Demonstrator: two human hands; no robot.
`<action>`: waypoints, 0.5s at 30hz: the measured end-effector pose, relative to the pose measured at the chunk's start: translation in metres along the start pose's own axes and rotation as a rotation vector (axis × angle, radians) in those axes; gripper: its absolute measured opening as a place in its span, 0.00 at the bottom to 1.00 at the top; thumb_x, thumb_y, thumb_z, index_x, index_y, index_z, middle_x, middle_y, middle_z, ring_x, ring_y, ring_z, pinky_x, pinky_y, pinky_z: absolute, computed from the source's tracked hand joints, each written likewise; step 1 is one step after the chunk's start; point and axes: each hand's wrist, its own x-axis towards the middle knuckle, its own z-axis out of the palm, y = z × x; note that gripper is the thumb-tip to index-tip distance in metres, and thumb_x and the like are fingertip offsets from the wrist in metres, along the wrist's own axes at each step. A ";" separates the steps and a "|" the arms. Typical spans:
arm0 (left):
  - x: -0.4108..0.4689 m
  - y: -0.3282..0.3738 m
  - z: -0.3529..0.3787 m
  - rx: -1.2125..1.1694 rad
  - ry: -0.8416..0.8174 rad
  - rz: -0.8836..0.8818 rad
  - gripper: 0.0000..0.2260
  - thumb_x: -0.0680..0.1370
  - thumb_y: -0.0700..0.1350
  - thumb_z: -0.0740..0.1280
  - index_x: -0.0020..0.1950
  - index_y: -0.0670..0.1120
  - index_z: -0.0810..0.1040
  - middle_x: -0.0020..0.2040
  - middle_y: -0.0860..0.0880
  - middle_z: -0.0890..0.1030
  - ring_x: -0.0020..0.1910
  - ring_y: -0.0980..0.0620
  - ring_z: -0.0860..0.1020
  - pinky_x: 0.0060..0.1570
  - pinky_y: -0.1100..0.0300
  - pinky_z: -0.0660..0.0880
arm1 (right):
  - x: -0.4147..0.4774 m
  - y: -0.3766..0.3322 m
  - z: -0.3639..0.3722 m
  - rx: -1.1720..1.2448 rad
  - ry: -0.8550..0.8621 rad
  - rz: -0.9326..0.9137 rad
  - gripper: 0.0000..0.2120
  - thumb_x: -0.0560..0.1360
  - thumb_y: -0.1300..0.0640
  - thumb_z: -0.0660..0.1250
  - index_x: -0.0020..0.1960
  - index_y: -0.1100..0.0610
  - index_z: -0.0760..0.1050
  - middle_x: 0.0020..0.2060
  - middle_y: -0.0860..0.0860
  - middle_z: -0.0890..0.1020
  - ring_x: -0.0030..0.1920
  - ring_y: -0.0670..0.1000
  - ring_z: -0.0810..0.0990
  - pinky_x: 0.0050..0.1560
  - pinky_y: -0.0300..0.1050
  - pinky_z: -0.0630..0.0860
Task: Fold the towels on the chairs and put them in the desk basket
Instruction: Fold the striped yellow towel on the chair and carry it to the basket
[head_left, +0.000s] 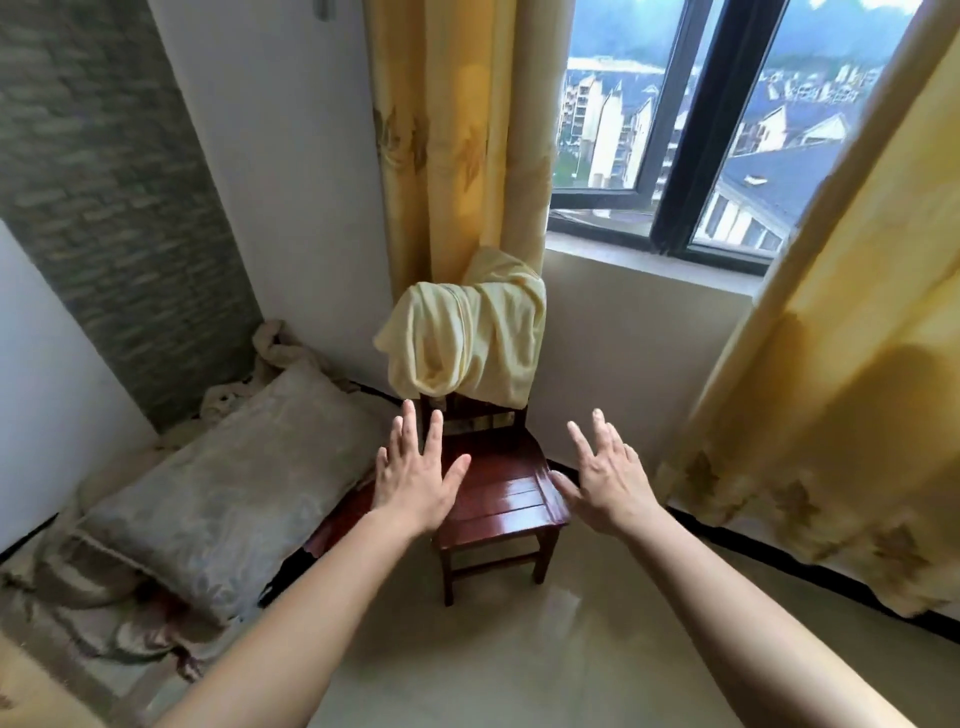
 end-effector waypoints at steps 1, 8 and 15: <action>0.032 -0.003 -0.005 0.000 -0.003 0.002 0.34 0.81 0.65 0.48 0.80 0.52 0.39 0.78 0.45 0.30 0.79 0.44 0.40 0.77 0.44 0.48 | 0.034 0.001 -0.003 0.012 -0.002 0.007 0.38 0.80 0.34 0.54 0.82 0.52 0.47 0.80 0.61 0.44 0.80 0.59 0.49 0.78 0.54 0.55; 0.172 -0.021 -0.008 -0.082 -0.021 -0.055 0.33 0.81 0.63 0.50 0.81 0.52 0.41 0.78 0.46 0.31 0.79 0.43 0.41 0.77 0.43 0.49 | 0.193 0.006 0.017 0.050 -0.069 -0.004 0.38 0.80 0.35 0.55 0.82 0.53 0.47 0.80 0.61 0.46 0.80 0.59 0.51 0.76 0.54 0.60; 0.309 -0.044 0.026 -0.197 -0.101 -0.321 0.34 0.81 0.63 0.54 0.81 0.52 0.41 0.79 0.46 0.32 0.79 0.40 0.45 0.74 0.41 0.54 | 0.351 -0.002 0.056 0.210 -0.217 -0.114 0.38 0.80 0.37 0.58 0.81 0.55 0.51 0.76 0.57 0.63 0.75 0.58 0.63 0.71 0.55 0.67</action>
